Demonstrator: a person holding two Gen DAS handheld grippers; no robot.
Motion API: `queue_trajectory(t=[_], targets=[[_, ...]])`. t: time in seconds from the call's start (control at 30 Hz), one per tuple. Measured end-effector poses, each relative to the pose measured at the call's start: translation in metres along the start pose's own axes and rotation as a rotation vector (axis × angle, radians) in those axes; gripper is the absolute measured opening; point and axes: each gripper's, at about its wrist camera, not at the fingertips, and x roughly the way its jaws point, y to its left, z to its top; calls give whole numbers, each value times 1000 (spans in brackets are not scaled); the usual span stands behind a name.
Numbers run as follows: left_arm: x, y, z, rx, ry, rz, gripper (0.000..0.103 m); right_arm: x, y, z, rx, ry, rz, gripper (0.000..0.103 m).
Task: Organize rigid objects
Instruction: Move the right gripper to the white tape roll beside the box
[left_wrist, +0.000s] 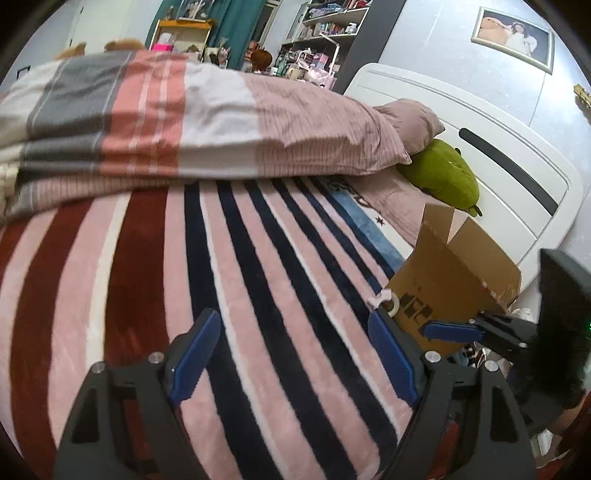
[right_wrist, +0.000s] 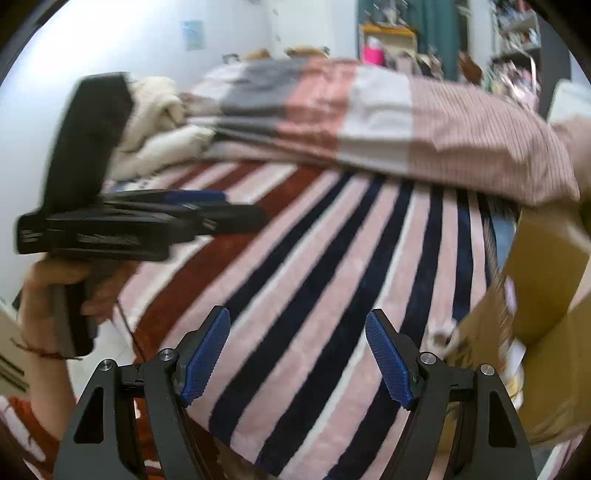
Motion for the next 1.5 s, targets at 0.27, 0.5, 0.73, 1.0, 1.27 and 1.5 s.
queue_trajectory(t=[0.27, 0.5, 0.73, 1.0, 1.27, 1.5], targets=[[19, 9, -20, -25, 32, -37, 80, 47, -59, -44, 349, 36, -203, 72], [22, 12, -19, -25, 36, -35, 80, 76, -72, -45, 426, 2, -329, 54], [24, 20, -18, -31, 45, -17, 80, 87, -83, -38, 549, -80, -403, 47], [24, 22, -19, -27, 50, -14, 80, 98, -90, -23, 512, -138, -446, 47], [23, 22, -18, -28, 45, -16, 80, 110, -98, -6, 462, -95, -436, 47], [22, 24, -19, -36, 40, -15, 80, 110, -102, 3, 416, -91, -465, 29]])
